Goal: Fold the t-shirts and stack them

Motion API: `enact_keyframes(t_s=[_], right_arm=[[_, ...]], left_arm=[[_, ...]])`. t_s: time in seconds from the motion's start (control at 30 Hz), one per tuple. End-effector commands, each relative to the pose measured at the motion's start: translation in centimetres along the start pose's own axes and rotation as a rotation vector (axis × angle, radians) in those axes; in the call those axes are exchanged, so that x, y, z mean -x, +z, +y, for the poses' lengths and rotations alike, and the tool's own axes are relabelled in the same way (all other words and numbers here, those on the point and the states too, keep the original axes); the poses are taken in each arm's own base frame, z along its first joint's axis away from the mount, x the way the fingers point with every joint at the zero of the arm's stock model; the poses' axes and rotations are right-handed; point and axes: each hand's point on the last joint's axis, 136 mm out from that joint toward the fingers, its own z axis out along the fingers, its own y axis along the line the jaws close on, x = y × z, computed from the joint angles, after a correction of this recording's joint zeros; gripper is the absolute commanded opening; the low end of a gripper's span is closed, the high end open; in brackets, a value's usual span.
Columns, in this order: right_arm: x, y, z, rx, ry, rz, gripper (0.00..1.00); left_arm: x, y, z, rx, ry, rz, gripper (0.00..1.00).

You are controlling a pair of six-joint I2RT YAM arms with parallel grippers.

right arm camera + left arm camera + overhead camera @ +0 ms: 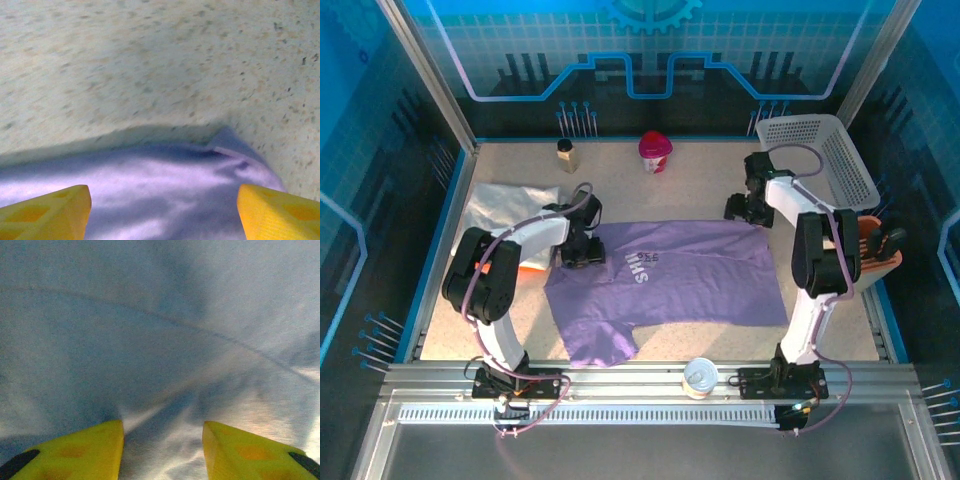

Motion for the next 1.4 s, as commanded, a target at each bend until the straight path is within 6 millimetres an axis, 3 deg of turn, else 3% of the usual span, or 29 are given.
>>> enact_keyframes(t_s=[0.0,0.13,0.33,0.53,0.9,1.2,1.37], right_arm=[[-2.1,-2.5,0.7,0.001,-0.047,-0.001,0.75],[-5.3,-2.0,1.4,0.027,-0.046,0.066,0.67],[-7.1,1.4,1.6,0.021,-0.031,0.151,0.62],[-6.0,4.1,1.1,-0.041,-0.031,0.195,0.57],[-0.9,6.0,-0.7,-0.076,0.031,0.195,0.53],[-1.3,6.7,-4.2,-0.108,0.180,0.205,0.52],[-1.7,6.8,-4.5,-0.077,0.243,0.204,0.51]], left_arm=[[1.1,-2.5,-1.1,-0.049,0.002,-0.021,0.48],[1.3,-2.8,-1.8,-0.074,0.004,-0.017,0.49],[1.8,0.3,-3.1,-0.119,-0.006,0.056,0.49],[3.0,1.8,-4.3,-0.141,-0.016,0.074,0.49],[8.4,2.7,-6.9,-0.144,0.040,0.065,0.49],[12.2,2.8,-9.5,-0.182,0.086,0.047,0.49],[14.0,2.6,-10.1,-0.161,0.143,0.030,0.49]])
